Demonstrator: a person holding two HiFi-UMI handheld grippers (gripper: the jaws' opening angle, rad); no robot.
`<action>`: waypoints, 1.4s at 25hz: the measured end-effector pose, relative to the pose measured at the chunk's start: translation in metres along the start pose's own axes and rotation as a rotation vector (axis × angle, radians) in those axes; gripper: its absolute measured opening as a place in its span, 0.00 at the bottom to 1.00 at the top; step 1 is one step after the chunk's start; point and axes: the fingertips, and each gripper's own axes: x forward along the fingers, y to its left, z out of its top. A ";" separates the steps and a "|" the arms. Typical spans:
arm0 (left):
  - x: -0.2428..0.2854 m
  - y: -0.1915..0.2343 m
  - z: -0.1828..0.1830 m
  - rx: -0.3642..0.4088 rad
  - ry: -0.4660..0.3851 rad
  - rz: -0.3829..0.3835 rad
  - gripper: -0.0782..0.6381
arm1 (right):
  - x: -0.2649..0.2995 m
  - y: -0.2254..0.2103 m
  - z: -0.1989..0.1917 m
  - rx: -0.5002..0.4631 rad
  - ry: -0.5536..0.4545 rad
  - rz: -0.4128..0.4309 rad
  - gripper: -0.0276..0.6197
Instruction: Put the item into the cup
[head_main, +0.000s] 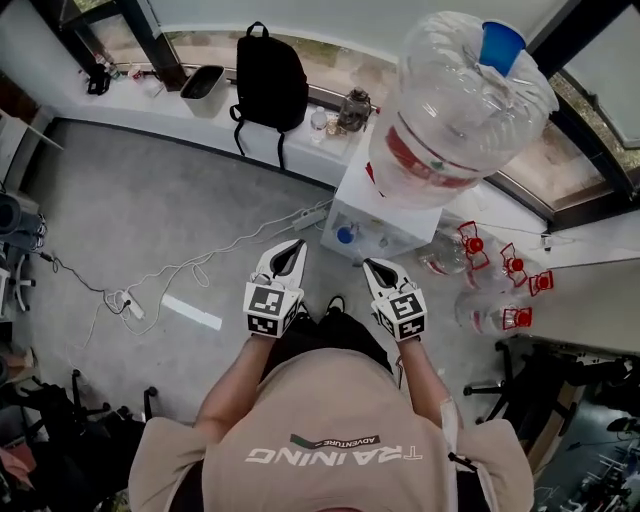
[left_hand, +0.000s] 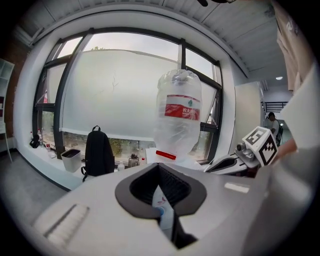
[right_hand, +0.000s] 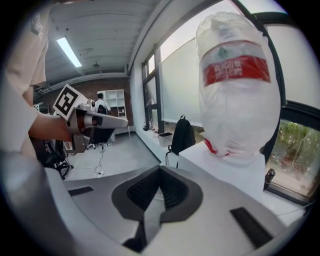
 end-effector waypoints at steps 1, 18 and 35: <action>0.002 0.003 -0.005 -0.007 0.011 0.008 0.12 | 0.007 -0.001 -0.006 -0.006 0.018 0.010 0.06; 0.088 0.001 -0.152 -0.047 0.196 -0.020 0.12 | 0.116 -0.045 -0.118 0.081 0.063 0.004 0.06; 0.136 0.008 -0.268 -0.131 0.280 -0.045 0.12 | 0.190 -0.063 -0.204 0.054 0.099 -0.018 0.06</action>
